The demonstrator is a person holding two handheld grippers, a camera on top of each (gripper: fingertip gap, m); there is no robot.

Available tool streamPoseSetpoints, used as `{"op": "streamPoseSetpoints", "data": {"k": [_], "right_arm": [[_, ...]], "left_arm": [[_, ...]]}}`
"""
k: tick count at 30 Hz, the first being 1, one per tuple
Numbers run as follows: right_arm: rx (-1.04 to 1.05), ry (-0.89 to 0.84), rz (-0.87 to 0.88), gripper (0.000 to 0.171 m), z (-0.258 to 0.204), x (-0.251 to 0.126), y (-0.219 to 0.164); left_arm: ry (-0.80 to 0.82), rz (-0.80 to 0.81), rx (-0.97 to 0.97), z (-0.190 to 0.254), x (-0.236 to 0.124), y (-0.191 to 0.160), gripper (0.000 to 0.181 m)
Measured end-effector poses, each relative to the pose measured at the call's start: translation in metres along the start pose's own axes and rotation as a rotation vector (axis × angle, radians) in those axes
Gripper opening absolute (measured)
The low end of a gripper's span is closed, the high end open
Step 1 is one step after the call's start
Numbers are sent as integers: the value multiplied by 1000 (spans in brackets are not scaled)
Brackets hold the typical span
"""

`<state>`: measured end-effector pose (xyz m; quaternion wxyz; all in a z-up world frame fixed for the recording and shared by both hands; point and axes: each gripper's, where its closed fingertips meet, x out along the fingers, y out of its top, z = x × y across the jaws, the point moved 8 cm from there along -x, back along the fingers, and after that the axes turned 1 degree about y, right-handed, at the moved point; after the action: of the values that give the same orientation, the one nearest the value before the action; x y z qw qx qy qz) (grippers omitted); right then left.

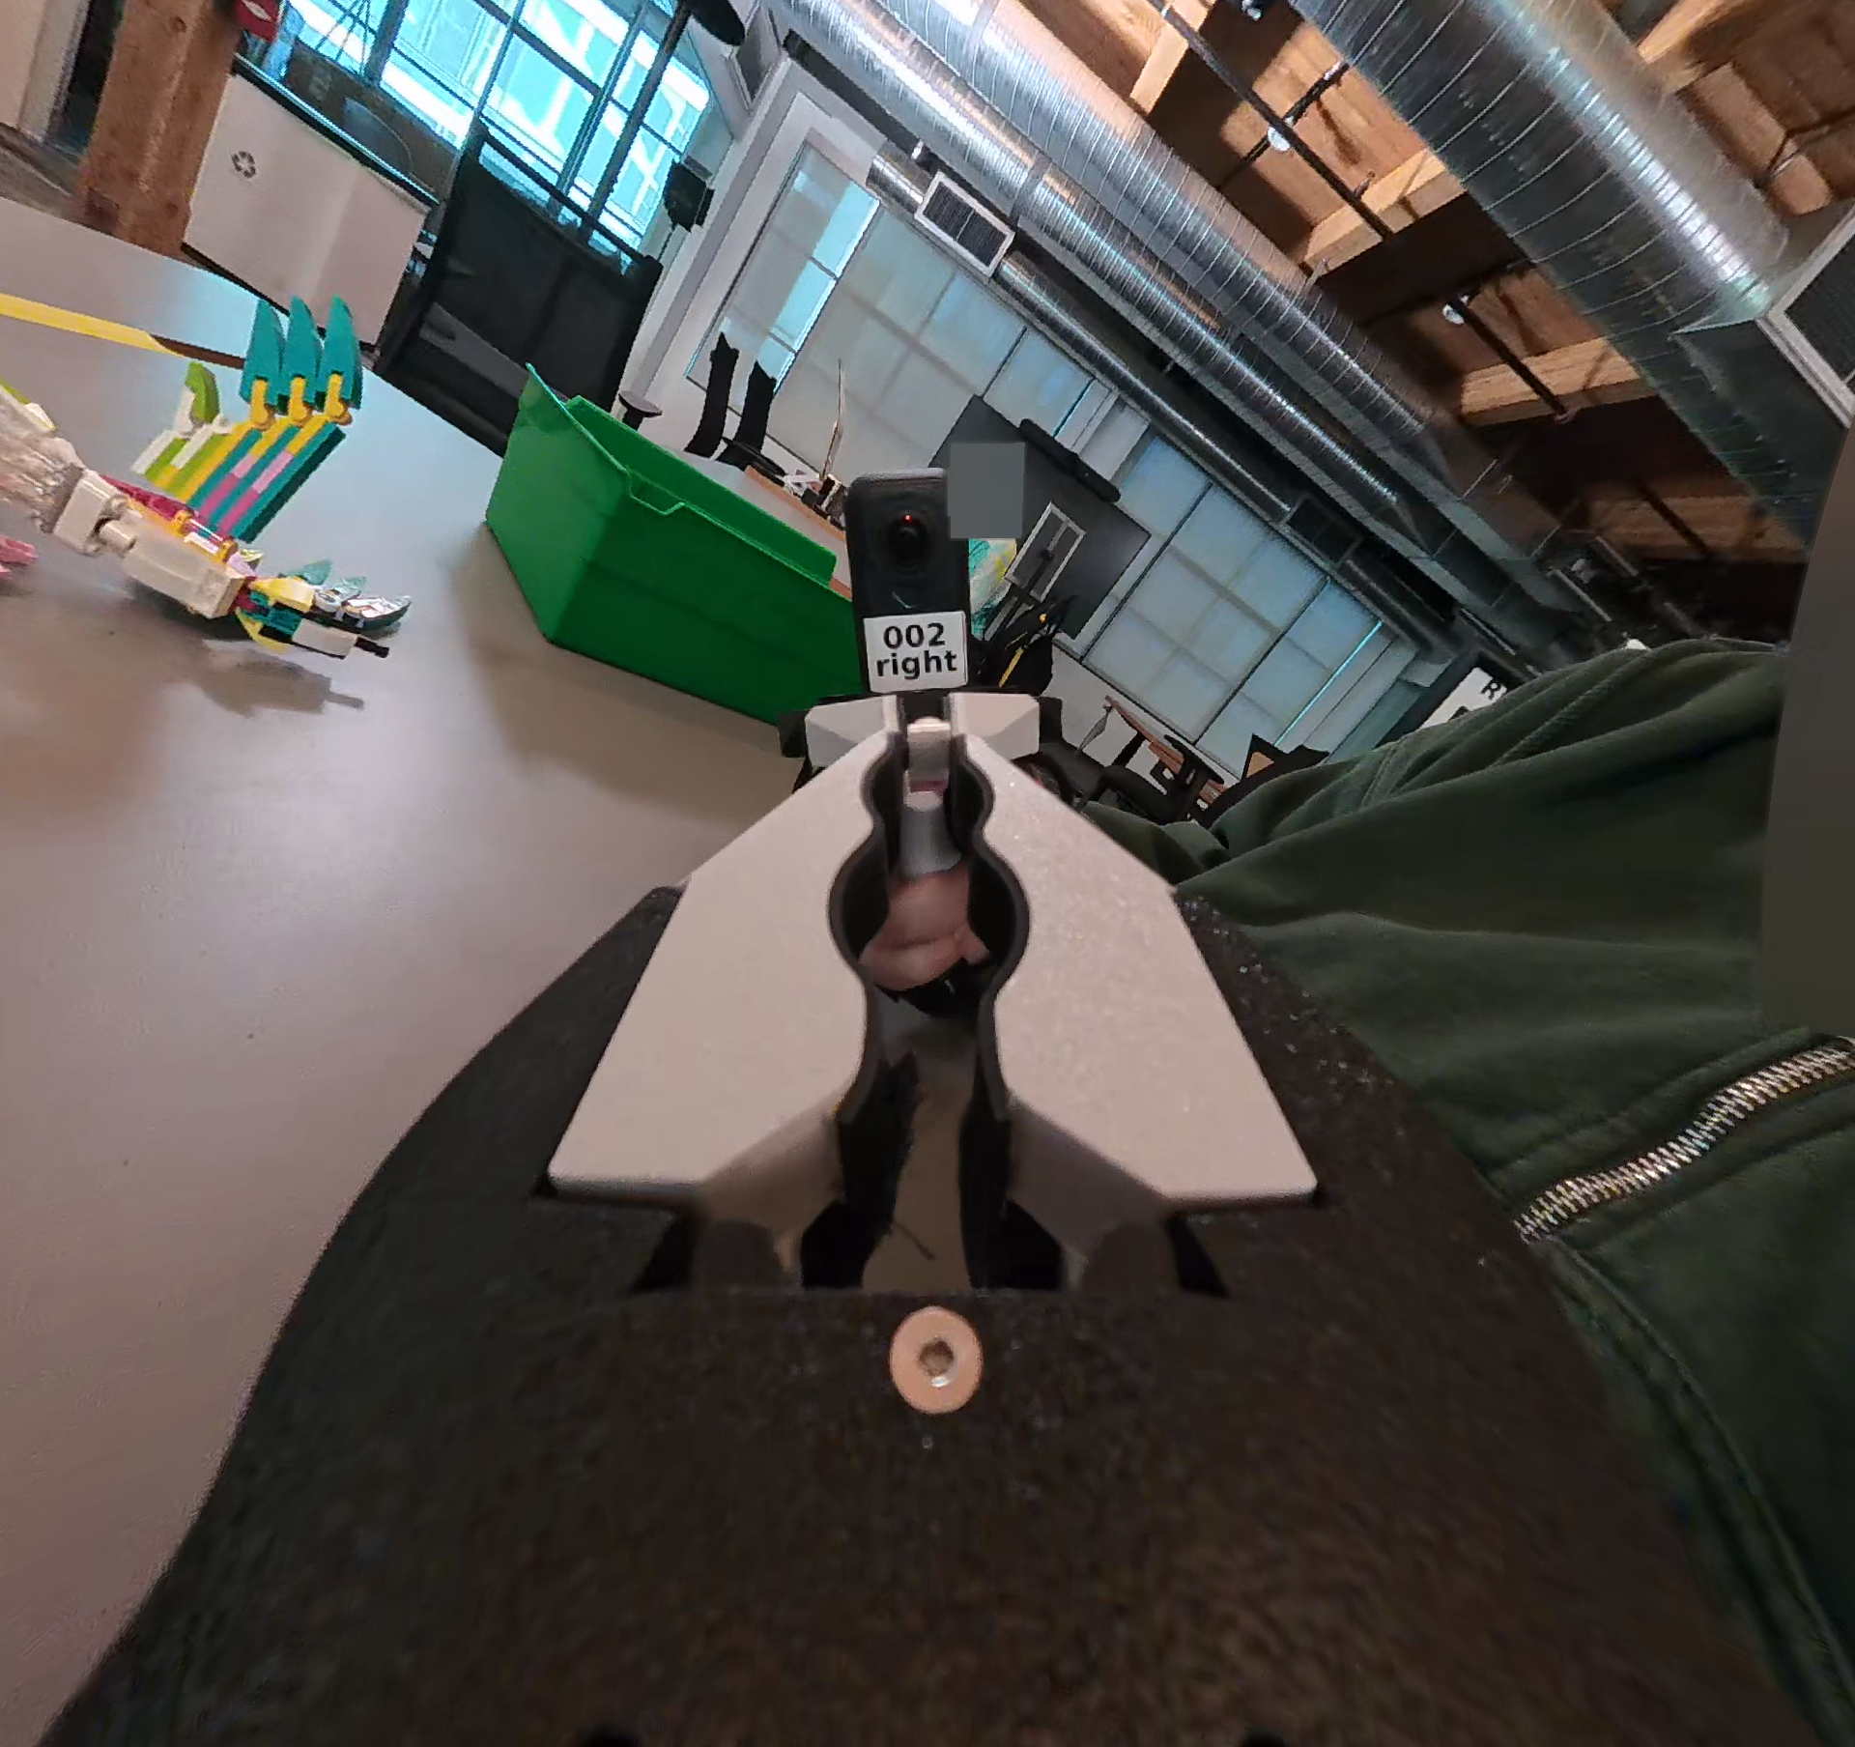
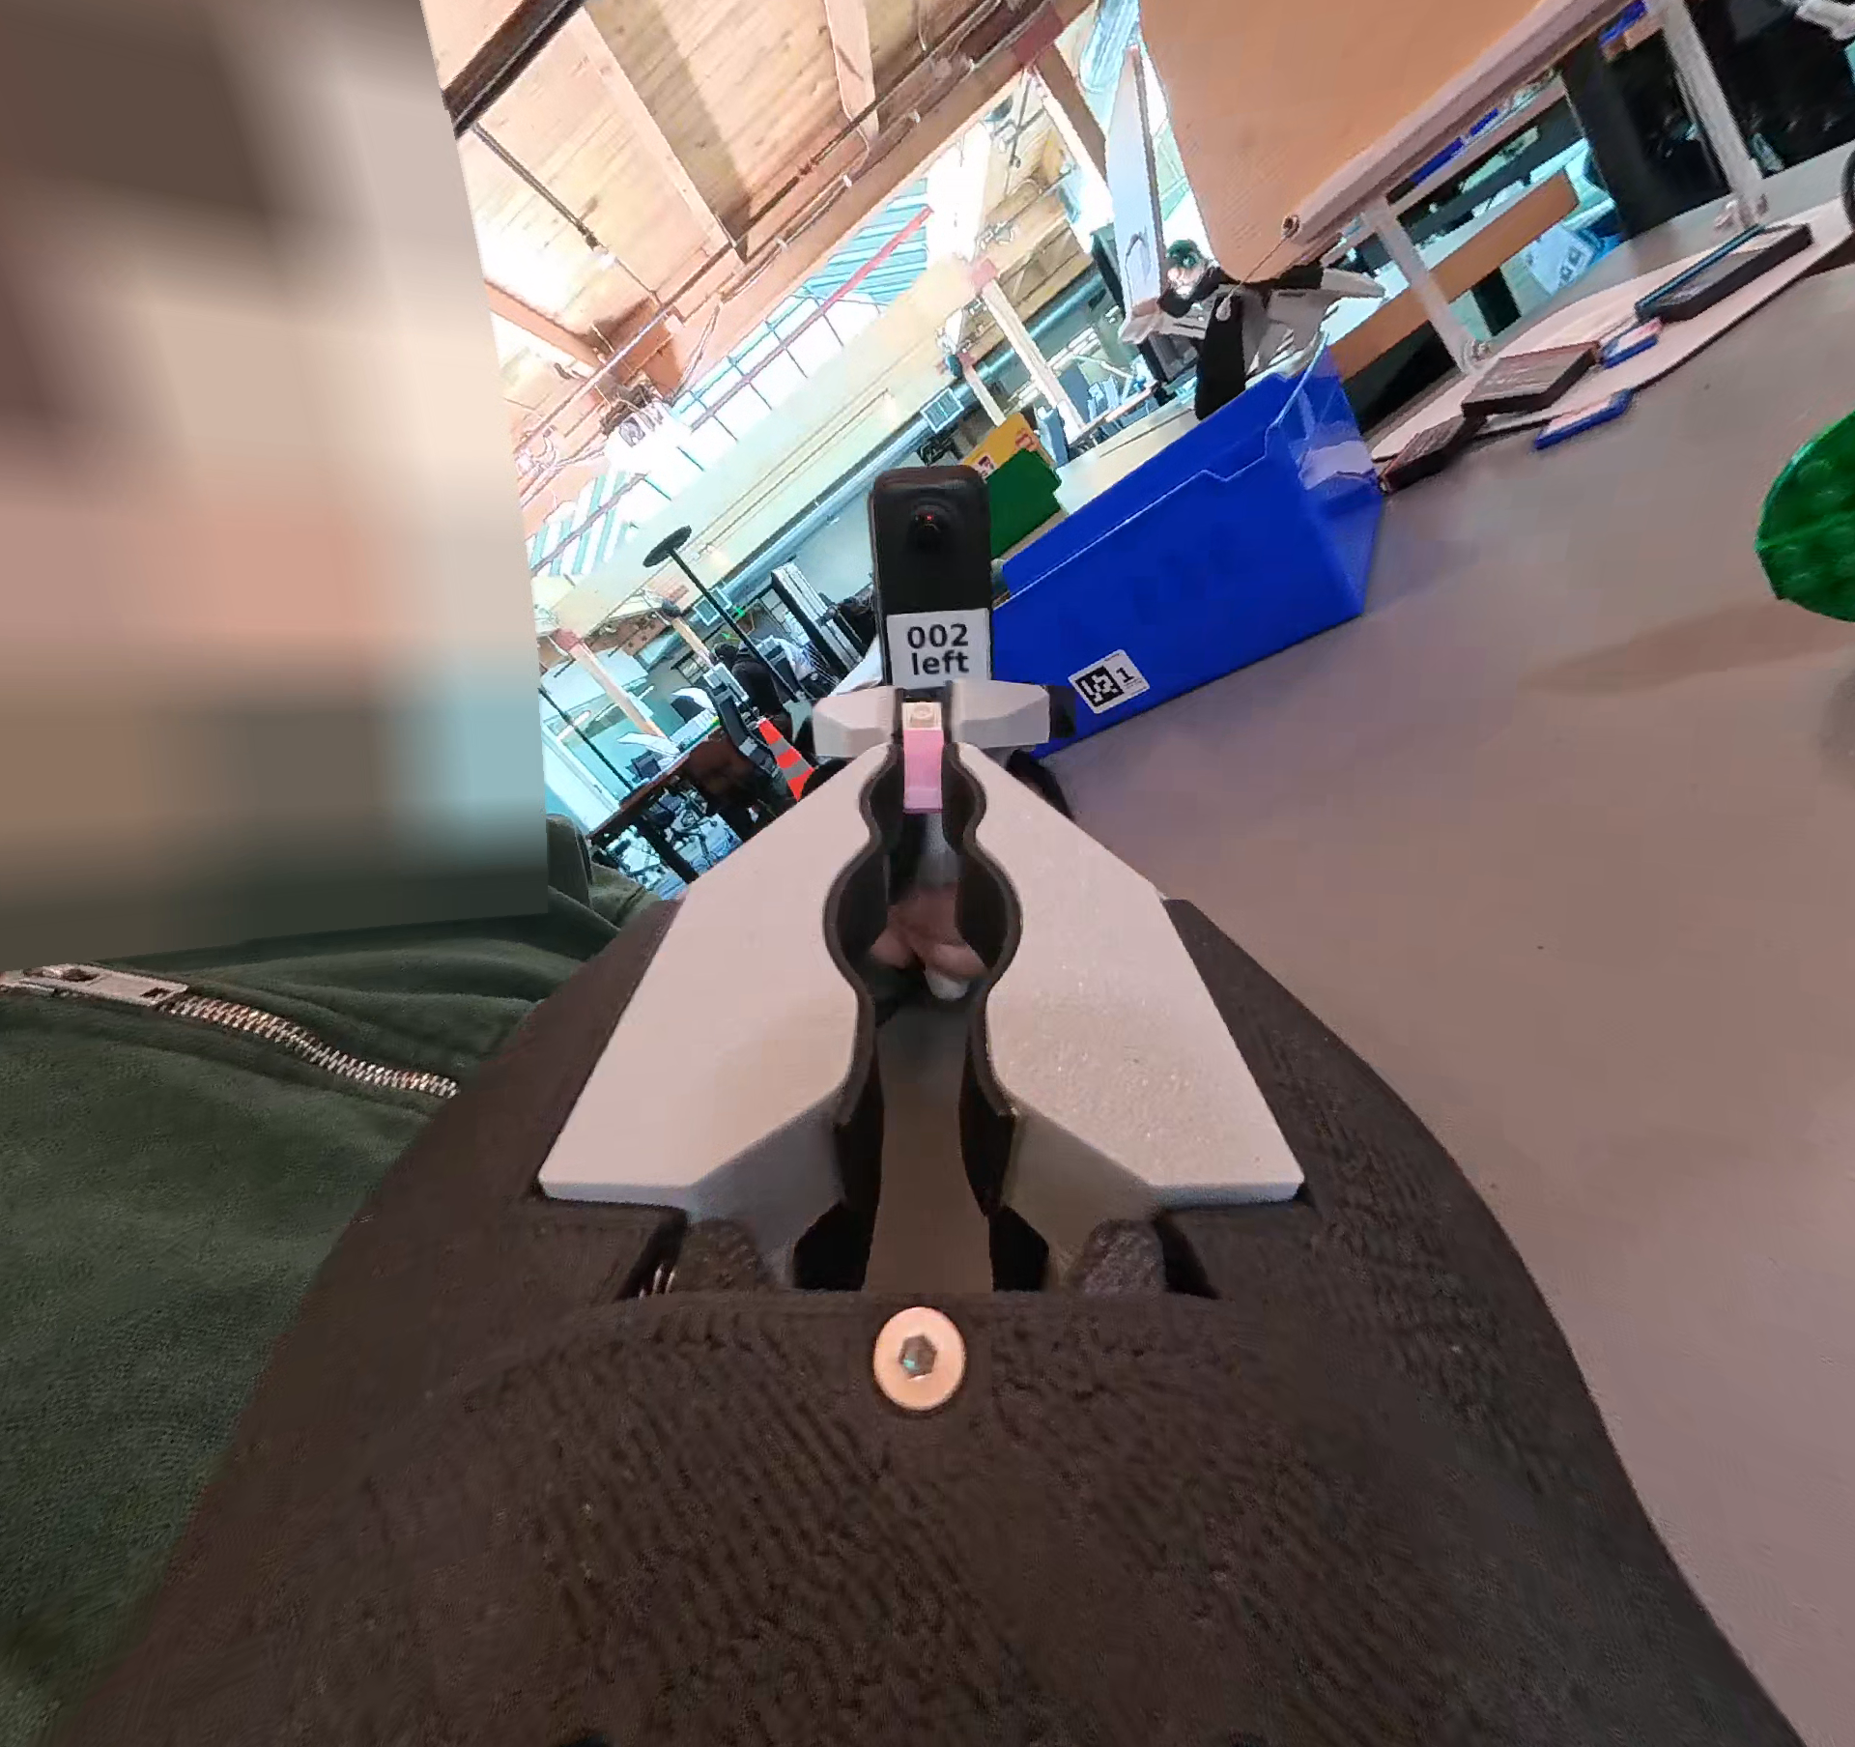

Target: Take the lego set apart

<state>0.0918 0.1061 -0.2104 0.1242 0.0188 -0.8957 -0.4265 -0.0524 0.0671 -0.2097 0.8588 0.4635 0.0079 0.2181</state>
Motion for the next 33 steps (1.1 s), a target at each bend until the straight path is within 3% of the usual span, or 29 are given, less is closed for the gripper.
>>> {"op": "streamPoseSetpoints", "data": {"k": [9,11,13,15,19,23,27,30,33], "right_arm": [[-113,-63,-15,4,-7,-2,-6],[-58,-67,169,4,-7,-17,10],[-77,-154,378,3,-3,-55,41],[-138,-207,302,4,-4,-58,38],[-11,-148,199,4,11,-28,22],[-65,-72,-94,5,22,55,27],[-407,-110,-281,5,36,179,40],[-604,-224,-349,5,56,261,42],[-742,-310,-404,7,68,308,38]], "left_arm": [[64,-181,116,7,-2,2,6],[176,-251,169,-2,-12,-2,6],[173,-176,56,-9,-33,-2,6],[148,-104,-3,-10,-41,-1,6],[239,-39,150,12,-53,31,6],[723,44,426,34,-116,95,6],[1261,7,560,38,-183,136,6],[1497,-107,635,30,-214,147,6],[1662,-239,646,18,-235,149,10]]}}
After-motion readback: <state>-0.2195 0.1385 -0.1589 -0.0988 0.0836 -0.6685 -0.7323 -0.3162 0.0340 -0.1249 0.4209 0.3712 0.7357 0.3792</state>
